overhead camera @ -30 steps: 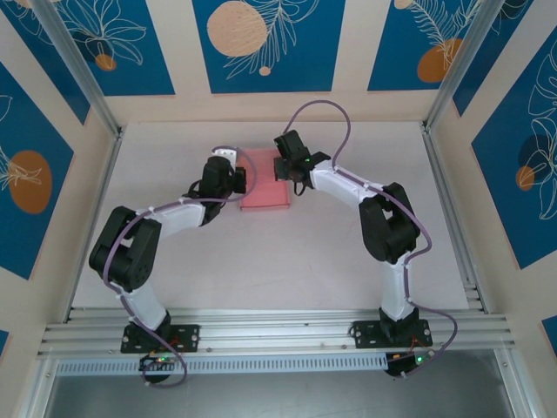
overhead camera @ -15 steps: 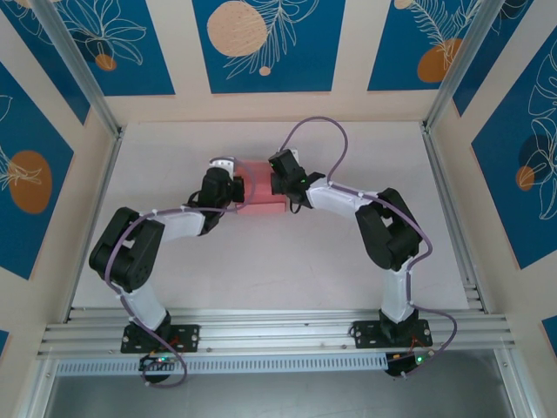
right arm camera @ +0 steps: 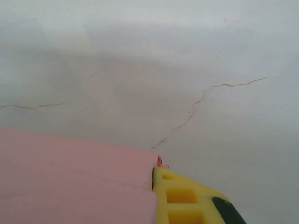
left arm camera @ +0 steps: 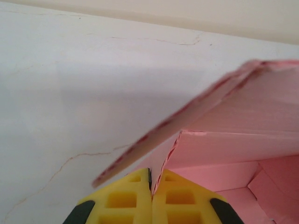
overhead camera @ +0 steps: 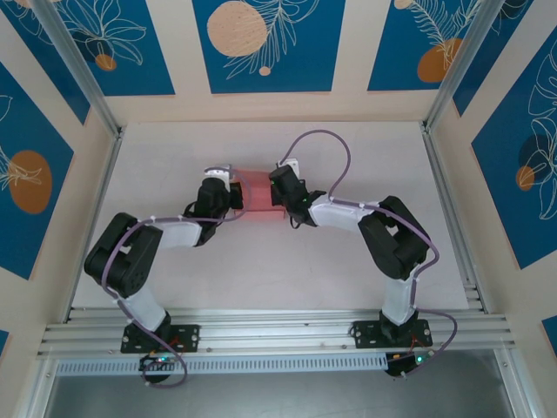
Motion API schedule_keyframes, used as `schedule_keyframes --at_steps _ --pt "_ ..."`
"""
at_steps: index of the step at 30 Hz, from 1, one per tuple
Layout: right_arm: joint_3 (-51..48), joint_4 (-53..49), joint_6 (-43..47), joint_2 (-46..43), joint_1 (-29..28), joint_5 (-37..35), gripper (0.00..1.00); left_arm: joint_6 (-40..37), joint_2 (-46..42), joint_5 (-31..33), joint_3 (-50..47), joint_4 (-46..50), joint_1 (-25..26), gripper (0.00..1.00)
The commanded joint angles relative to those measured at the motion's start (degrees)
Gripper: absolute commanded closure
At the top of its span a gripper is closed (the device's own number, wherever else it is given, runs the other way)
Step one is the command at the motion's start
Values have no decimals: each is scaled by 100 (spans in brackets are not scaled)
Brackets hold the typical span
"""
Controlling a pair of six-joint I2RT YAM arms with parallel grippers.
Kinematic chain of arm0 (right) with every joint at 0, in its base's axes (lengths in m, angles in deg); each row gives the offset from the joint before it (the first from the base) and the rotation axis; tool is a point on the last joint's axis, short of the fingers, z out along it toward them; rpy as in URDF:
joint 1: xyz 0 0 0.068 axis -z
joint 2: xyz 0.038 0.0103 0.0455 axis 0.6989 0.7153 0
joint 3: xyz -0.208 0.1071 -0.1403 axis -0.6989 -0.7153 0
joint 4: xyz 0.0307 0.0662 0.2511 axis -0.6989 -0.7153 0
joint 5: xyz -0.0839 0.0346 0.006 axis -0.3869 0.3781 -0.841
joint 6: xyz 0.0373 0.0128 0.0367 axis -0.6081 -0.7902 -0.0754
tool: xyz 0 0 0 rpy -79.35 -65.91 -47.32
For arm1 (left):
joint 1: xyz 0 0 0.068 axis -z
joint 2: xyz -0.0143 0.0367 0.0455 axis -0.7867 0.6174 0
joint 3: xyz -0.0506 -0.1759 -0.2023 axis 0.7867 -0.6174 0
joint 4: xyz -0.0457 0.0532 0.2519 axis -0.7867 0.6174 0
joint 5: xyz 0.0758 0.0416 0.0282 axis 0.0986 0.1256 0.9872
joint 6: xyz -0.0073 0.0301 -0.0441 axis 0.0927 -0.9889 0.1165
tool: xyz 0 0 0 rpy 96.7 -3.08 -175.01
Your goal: Fold the paper box
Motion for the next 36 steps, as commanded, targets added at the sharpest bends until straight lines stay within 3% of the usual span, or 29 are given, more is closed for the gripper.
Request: schedule_keyframes --at_steps 1,18,28,32,36 --pt "-299 -64 -109 -54 -134 -38 94 316 45 -238 -310 471 85 100" --pt "-339 -56 -194 43 -364 -450 94 928 -35 -537 -287 310 251 98" --pt "-451 -19 -192 -43 -394 -463 94 1043 -29 -329 -631 299 323 96" --pt "-621 57 -192 -122 -399 -523 94 898 -264 -188 -714 548 319 78" --pt "-874 277 -145 -180 -400 -564 94 754 -693 -190 -884 714 311 47"
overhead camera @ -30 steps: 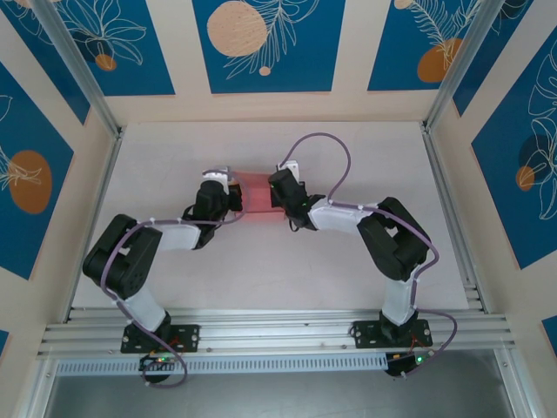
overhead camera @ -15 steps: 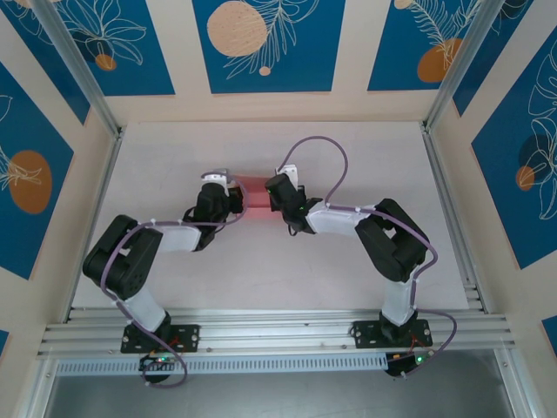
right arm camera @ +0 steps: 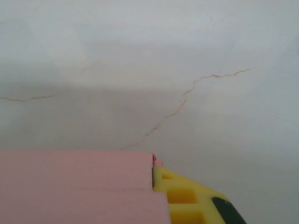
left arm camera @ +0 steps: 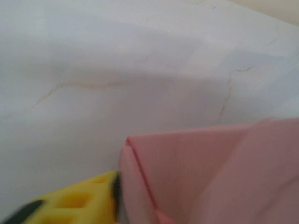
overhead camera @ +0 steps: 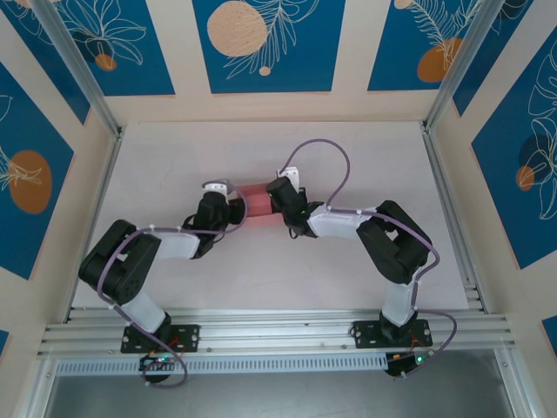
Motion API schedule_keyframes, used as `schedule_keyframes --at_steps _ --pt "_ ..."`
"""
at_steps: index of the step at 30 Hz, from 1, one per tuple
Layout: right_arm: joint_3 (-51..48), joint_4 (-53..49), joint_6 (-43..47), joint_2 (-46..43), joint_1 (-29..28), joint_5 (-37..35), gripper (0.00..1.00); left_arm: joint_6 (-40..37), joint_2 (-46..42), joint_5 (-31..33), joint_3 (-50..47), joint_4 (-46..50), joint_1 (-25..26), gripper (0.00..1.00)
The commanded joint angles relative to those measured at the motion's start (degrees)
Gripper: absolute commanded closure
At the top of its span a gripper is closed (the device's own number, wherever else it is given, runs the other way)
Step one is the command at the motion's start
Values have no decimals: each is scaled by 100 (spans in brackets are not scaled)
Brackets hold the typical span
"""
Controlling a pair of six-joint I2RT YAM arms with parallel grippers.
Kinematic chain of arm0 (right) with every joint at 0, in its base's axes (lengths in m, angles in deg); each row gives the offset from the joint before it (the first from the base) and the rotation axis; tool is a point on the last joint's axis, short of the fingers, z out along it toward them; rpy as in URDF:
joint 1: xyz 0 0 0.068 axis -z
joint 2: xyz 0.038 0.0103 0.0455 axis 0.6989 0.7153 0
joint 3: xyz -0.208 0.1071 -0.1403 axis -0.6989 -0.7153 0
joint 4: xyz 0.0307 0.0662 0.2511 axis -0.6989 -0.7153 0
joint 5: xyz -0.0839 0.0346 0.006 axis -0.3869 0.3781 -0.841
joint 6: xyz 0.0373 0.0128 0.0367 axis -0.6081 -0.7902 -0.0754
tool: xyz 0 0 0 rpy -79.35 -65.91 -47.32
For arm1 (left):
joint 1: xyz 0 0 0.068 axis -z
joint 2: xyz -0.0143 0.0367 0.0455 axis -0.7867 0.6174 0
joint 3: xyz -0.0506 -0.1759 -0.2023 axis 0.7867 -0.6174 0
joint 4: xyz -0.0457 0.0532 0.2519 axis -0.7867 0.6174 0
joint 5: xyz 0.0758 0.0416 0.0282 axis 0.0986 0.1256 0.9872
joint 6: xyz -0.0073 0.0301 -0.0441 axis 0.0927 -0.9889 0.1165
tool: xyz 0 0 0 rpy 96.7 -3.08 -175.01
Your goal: Fold the paper box
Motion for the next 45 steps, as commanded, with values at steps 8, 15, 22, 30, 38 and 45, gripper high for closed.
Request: schedule_keyframes --at_steps 8,15,22,30,38,45 --pt "-804 303 235 -152 -137 -54 94 186 -1802 299 -754 1061 81 16" --pt "-961 523 450 -46 -241 -148 93 269 -3490 493 -797 2118 86 1" --pt "-1030 600 657 -111 -372 -260 93 -571 -3710 563 356 3018 67 7" --pt "-1143 674 781 -140 -462 -324 92 -1111 -1678 -818 2403 3937 40 24" --pt "-1209 552 807 -186 -551 -486 89 -962 -129 -1798 3250 4121 37 53" --pt "-1322 422 766 -395 -640 -605 83 -602 288 -2077 3036 3790 43 69"
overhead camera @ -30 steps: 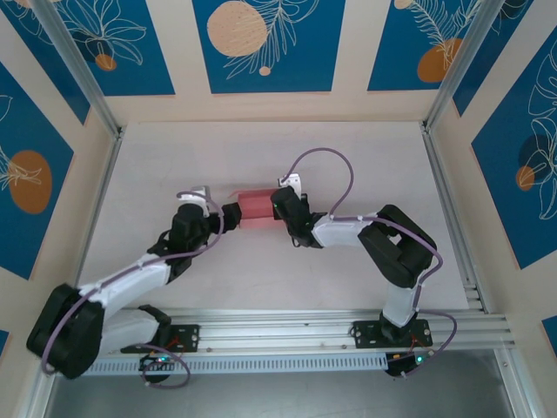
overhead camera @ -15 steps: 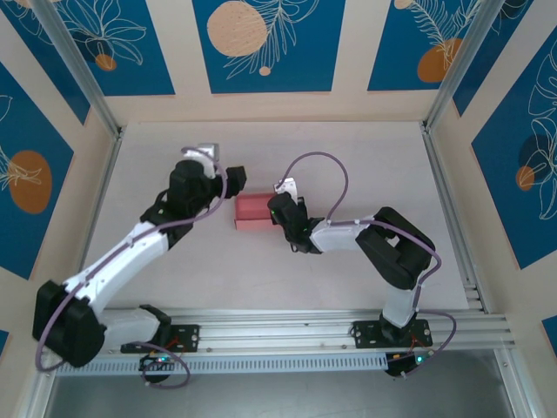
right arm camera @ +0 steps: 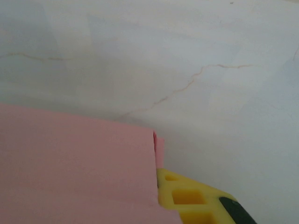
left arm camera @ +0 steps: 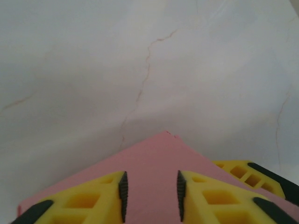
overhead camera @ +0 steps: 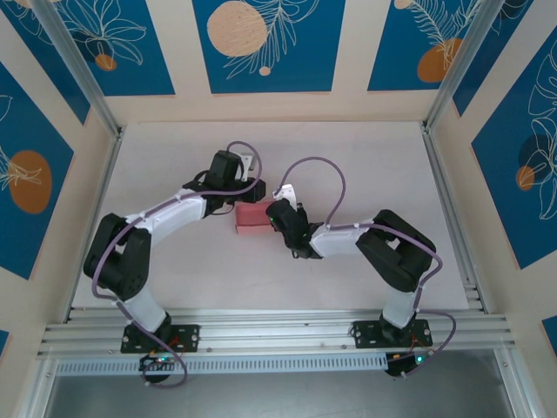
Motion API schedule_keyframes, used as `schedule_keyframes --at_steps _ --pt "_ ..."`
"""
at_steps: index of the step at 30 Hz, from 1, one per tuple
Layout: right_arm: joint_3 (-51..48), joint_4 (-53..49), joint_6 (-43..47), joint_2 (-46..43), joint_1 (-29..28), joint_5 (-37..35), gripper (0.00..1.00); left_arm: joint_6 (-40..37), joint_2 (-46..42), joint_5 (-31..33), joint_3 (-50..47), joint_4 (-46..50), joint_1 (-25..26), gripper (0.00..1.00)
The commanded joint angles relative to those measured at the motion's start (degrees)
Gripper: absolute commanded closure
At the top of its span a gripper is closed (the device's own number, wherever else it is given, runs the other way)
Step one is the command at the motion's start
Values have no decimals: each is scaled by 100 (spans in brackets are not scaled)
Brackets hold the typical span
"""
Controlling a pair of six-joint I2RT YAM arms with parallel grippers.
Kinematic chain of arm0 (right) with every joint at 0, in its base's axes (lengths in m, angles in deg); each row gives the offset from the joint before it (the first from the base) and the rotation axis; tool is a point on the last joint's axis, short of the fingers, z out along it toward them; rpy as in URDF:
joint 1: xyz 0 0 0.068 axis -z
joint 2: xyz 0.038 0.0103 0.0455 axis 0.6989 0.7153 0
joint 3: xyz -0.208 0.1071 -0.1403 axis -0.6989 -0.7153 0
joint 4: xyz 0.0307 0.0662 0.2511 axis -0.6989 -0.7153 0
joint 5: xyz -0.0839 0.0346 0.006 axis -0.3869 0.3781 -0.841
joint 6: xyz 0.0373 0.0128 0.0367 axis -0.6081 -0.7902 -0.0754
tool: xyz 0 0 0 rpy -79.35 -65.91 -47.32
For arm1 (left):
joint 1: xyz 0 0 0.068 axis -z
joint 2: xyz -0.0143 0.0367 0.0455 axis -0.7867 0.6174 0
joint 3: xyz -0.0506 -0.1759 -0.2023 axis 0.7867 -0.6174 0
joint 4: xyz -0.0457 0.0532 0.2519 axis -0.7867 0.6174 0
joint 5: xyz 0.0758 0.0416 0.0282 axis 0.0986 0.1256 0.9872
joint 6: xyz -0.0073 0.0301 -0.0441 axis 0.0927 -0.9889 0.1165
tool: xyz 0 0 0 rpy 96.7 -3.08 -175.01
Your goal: Fold the paper box
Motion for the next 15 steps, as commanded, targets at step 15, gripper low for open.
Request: schedule_keyframes --at_steps 15 --pt "-310 -1511 -360 -658 -530 -431 43 835 338 -177 -1027 -1280 21 75"
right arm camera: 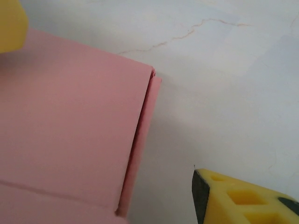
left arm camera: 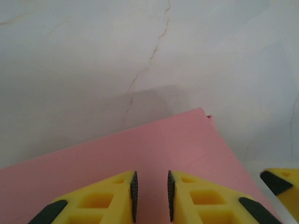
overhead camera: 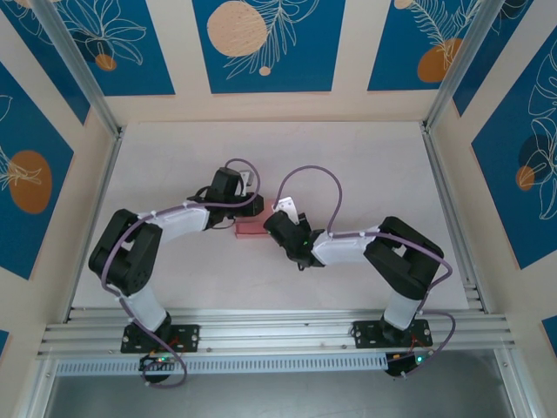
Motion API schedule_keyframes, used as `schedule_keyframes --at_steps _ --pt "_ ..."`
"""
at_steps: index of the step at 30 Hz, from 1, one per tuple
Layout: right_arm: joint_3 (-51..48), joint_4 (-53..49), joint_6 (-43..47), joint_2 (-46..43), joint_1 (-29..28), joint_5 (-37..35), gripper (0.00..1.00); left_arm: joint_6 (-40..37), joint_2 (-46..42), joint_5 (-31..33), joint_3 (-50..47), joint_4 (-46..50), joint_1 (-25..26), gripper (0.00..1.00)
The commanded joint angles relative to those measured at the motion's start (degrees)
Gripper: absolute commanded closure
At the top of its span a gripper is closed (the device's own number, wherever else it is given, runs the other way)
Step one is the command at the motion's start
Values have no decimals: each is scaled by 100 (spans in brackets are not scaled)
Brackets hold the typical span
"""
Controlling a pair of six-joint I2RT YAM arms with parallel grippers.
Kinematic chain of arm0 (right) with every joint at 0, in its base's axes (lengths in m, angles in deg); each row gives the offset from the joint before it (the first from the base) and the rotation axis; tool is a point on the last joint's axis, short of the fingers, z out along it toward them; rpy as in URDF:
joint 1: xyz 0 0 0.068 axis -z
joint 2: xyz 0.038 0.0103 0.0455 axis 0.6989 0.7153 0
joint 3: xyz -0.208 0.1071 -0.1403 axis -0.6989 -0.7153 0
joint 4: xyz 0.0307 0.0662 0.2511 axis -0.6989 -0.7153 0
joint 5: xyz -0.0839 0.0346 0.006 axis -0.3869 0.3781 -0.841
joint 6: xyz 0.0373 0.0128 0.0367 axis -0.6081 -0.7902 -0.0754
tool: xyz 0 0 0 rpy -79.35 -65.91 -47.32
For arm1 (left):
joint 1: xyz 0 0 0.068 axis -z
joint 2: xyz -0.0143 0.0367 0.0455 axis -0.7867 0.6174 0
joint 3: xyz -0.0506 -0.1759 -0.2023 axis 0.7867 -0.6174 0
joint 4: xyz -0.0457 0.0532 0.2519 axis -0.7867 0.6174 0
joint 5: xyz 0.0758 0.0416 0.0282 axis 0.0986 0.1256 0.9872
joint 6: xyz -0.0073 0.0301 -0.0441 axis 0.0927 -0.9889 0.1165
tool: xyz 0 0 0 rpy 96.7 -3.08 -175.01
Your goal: Fold the paper box
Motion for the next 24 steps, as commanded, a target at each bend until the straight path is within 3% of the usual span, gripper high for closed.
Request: schedule_keyframes --at_steps 1,6,16,24 --pt "-80 -425 -182 -313 -144 -235 41 129 113 34 -73 -308 21 75" --pt "-62 -1024 -416 -755 -406 -190 30 148 223 49 -73 -420 20 76" --pt "77 -2438 -929 -1953 -843 -147 20 210 208 146 -230 -627 20 76" --pt "709 -2903 -1250 -2217 182 1595 19 171 66 207 -306 -726 30 72"
